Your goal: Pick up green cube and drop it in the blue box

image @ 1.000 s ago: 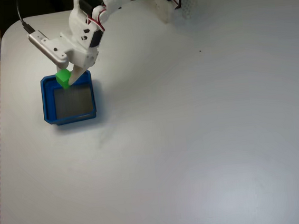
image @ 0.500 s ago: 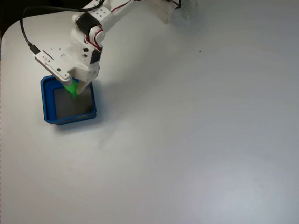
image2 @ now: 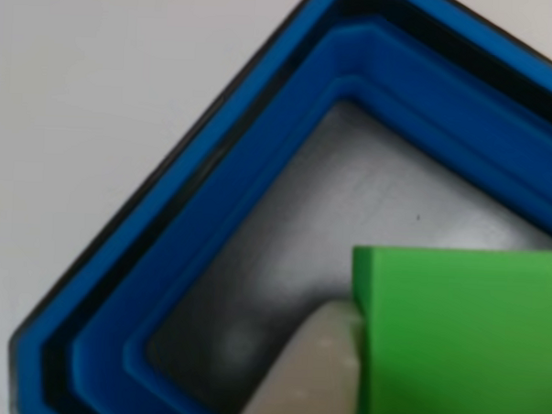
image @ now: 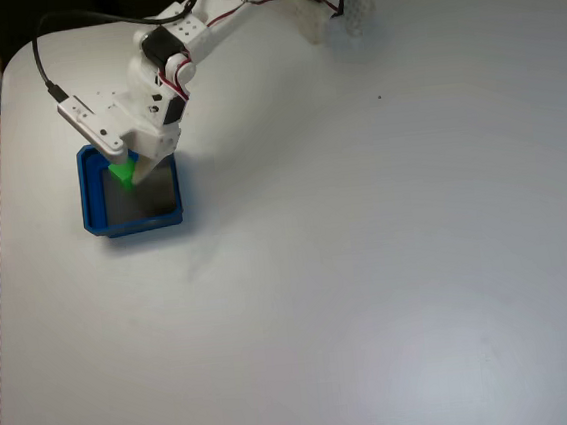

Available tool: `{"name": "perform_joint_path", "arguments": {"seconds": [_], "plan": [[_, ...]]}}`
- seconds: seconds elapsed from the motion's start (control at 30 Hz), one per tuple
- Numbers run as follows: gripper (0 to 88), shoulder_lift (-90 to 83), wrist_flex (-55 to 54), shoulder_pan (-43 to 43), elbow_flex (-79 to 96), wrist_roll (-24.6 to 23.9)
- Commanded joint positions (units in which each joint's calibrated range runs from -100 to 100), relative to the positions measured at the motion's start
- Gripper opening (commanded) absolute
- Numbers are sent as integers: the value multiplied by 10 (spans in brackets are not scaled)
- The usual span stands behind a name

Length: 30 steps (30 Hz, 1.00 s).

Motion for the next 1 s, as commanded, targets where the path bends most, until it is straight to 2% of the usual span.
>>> {"name": "perform_joint_path", "arguments": {"seconds": [0.0, 0.6, 0.97], "plan": [[6, 1, -15, 10, -18, 0], [14, 1, -15, 11, -18, -2], [171, 1, -14, 11, -17, -2]]}}
